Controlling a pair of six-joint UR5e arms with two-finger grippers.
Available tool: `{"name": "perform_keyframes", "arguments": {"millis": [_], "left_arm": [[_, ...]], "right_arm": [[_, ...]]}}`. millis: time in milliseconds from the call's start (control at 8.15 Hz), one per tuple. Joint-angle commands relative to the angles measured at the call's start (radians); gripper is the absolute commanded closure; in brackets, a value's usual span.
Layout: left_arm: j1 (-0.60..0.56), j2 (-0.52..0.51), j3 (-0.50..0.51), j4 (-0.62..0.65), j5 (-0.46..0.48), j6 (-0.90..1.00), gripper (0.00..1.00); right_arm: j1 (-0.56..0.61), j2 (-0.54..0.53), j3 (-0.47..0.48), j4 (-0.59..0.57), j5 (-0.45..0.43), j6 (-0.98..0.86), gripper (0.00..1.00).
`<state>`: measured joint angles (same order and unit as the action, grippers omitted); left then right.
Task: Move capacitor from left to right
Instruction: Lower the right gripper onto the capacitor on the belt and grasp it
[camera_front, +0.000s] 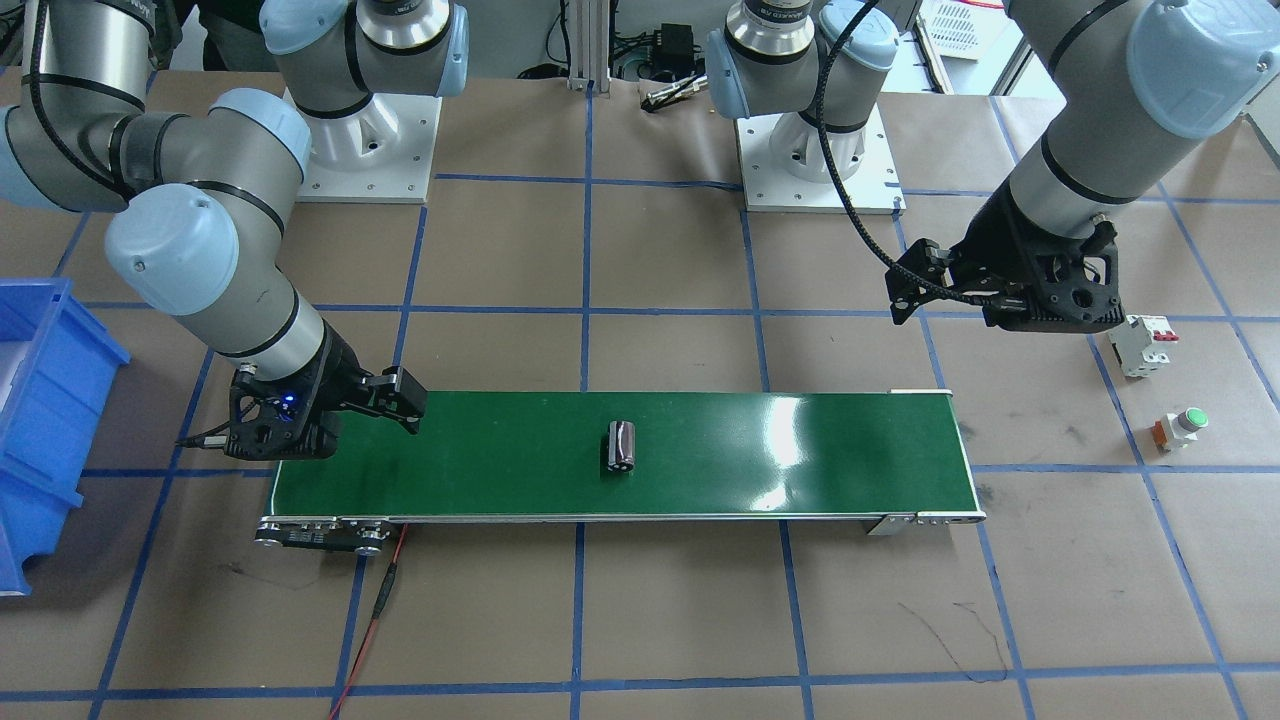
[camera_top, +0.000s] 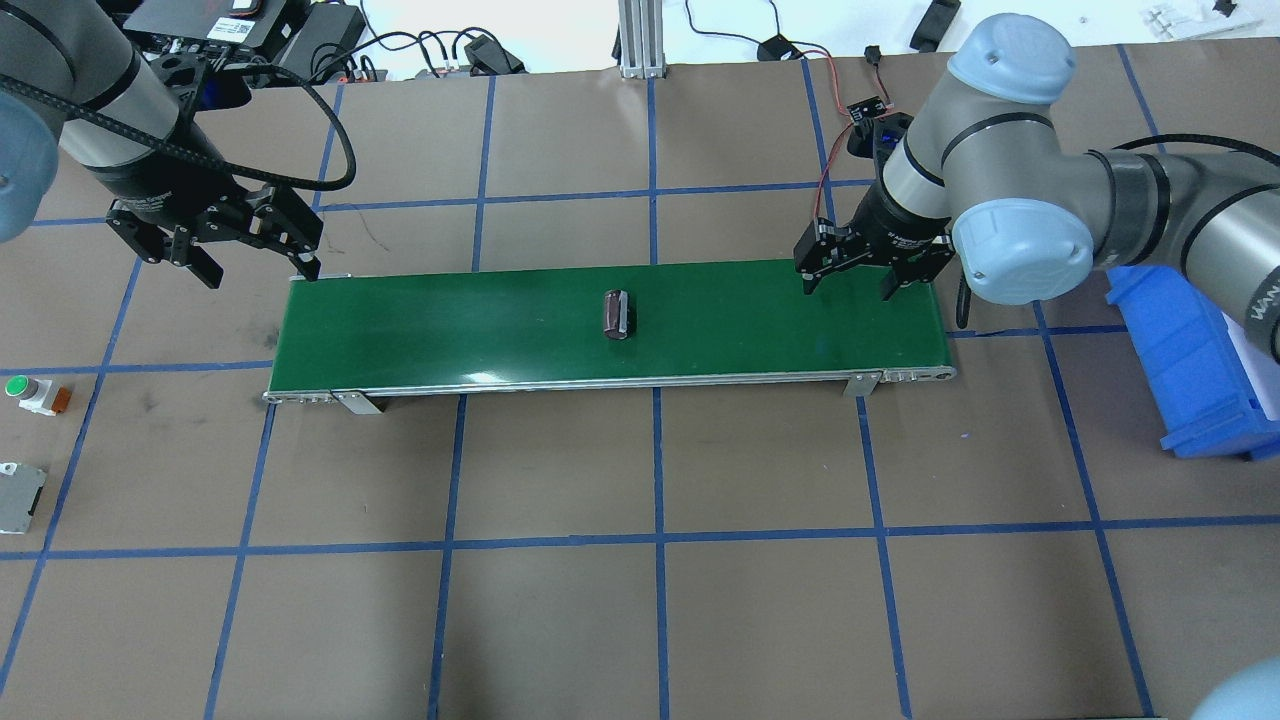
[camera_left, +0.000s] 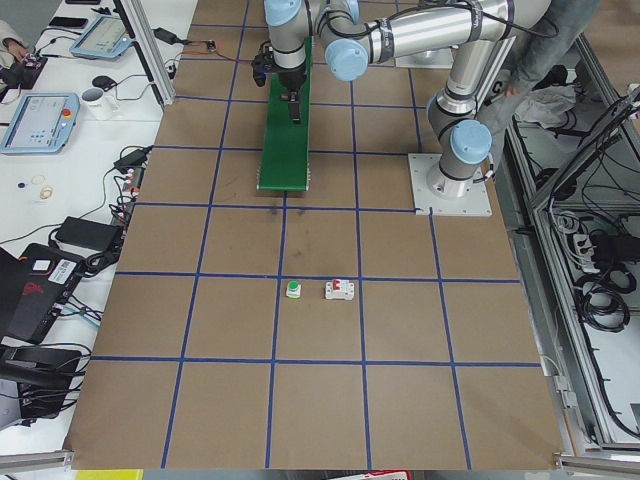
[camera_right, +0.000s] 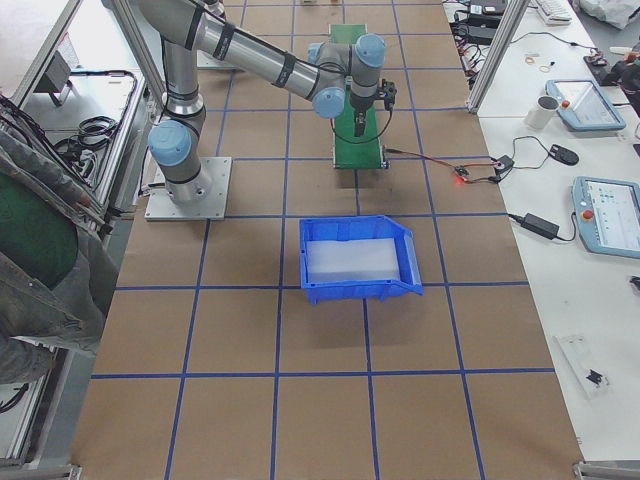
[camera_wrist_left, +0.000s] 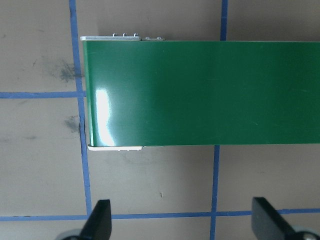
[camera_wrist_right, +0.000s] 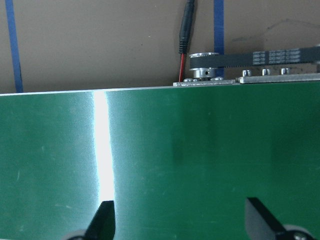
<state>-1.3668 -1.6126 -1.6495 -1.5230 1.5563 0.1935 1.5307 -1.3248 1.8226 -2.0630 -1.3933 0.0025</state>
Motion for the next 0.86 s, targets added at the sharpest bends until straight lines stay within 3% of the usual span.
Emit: {"name": "perform_keyframes", "arguments": {"millis": [0, 368, 736], "left_arm": [[-0.003, -0.003, 0.0, 0.003, 0.033, 0.007, 0.0], [-0.003, -0.003, 0.0, 0.004, 0.034, 0.006, 0.0], [-0.003, -0.001, 0.0, 0.004, 0.034, 0.006, 0.0]], "right_arm": [[0.029, 0.006, 0.007, -0.003, 0.0, 0.06, 0.08], [0.095, -0.005, 0.011, -0.006, -0.018, 0.105, 0.07], [0.092, 0.006, 0.007, -0.015, 0.032, 0.093, 0.08]]}}
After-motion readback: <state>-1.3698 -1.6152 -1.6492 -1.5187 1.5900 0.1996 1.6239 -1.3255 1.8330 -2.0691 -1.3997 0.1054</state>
